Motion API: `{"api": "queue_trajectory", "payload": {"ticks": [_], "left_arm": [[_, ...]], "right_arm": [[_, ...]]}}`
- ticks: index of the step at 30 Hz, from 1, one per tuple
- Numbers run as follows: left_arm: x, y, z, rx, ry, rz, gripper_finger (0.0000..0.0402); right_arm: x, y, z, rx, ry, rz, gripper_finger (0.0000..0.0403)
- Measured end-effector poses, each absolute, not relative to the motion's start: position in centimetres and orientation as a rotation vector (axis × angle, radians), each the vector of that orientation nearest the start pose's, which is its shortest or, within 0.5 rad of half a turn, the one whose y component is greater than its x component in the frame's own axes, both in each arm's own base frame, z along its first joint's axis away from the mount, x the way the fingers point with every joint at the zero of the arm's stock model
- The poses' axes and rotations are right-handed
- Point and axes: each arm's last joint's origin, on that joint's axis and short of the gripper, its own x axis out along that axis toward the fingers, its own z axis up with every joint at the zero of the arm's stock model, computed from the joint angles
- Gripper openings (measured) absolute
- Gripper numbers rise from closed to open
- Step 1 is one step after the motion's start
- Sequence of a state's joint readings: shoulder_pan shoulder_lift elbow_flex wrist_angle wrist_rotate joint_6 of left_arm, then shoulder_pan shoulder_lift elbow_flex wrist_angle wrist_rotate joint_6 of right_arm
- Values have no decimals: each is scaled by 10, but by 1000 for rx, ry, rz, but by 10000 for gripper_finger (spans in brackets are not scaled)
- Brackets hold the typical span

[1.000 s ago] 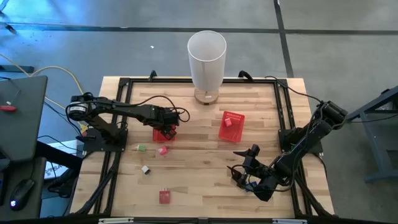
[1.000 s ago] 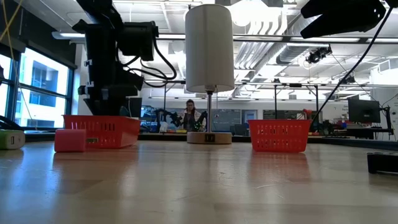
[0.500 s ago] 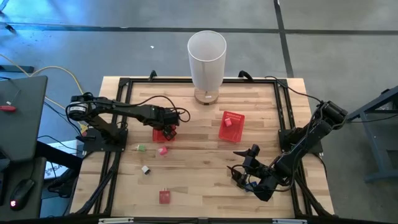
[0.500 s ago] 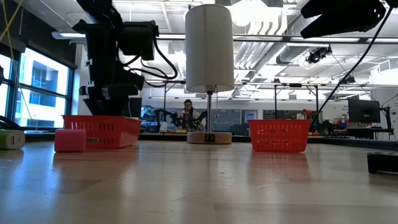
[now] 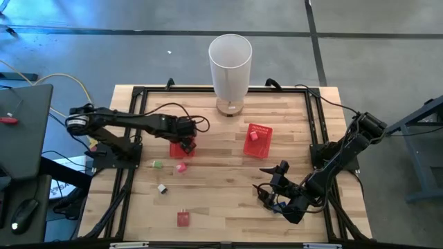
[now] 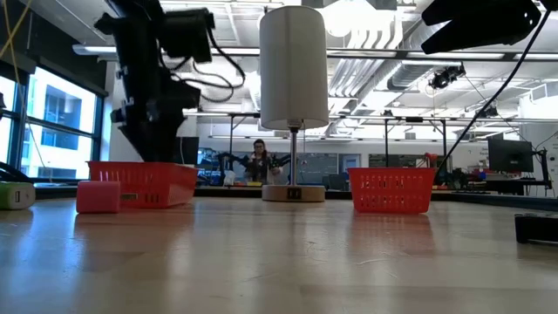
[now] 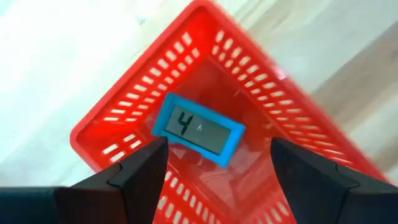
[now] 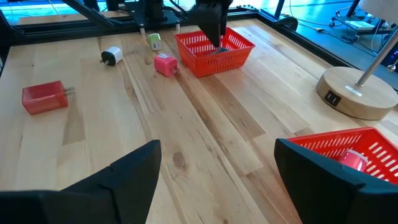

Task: Pick & Place Office items
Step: Put the red charger adapter into the right red bin

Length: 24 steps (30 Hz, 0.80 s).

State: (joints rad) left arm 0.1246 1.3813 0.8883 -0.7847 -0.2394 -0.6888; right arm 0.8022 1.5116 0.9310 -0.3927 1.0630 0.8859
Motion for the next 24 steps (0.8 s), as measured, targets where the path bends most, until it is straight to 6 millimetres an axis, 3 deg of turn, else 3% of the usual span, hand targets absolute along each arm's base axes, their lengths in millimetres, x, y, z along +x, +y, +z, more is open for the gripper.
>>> {"api": "queue_trajectory", "payload": {"ticks": [9,24], "left_arm": [[228,19,233,-497,1018,643,276],[224,-38,237,-418,944,576,276]], "right_arm": [[219,190,215,73,412,-454,301],[218,190,215,73,412,-454,301]]}}
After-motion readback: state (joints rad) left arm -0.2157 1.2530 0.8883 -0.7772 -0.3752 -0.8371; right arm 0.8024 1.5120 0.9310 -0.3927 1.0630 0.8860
